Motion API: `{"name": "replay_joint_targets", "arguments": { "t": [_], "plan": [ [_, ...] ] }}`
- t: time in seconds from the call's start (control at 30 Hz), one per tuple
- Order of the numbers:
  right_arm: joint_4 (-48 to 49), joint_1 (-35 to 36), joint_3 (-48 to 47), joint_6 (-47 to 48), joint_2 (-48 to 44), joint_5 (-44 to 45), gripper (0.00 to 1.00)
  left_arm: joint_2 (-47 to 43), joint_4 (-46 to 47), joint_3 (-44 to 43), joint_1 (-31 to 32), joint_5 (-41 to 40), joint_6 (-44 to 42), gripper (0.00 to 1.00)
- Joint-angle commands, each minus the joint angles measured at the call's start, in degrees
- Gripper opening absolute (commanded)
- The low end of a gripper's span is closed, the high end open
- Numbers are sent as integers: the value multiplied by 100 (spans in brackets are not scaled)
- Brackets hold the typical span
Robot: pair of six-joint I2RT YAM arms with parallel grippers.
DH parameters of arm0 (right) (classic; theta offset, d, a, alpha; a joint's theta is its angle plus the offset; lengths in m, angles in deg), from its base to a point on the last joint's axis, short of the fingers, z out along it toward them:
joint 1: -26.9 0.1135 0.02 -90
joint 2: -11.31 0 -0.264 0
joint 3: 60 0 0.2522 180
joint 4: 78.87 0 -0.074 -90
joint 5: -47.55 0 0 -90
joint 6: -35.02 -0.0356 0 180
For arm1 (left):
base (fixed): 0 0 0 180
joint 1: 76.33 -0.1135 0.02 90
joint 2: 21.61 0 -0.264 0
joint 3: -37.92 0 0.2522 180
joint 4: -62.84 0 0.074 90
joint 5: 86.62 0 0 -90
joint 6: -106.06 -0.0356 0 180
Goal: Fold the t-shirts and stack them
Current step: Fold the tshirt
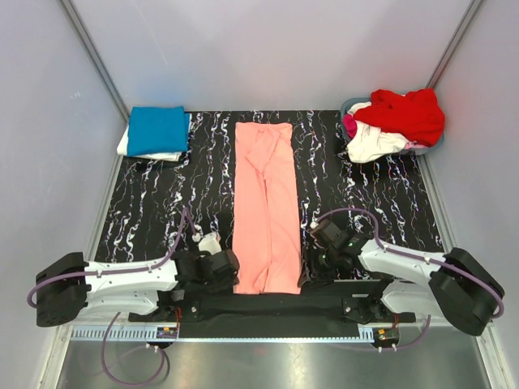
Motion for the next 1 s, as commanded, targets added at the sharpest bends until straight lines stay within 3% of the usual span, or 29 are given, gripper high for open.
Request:
{"name": "replay_joint_targets", "arguments": {
  "t": [0.0, 0.33, 0.5, 0.6, 0.7, 0.97],
  "plan": [
    [477, 98, -242, 243, 300, -80, 49, 201, 123, -175, 18, -117, -20, 45],
    [653, 361, -514, 410, 915, -10, 42, 210, 44, -237, 18, -134, 85, 45],
    [740, 405, -427, 410, 802, 17, 29, 289, 105, -246, 27, -108, 94, 43],
    [775, 423, -366, 349, 688, 69, 11, 403, 167, -316, 27, -82, 24, 37],
    [767, 432, -295, 331, 521, 113, 1, 491, 386, -299, 27, -29, -55, 26],
    [705, 423, -172, 226, 186, 219, 0, 430, 430, -211, 27, -11, -47, 6]
  ]
}}
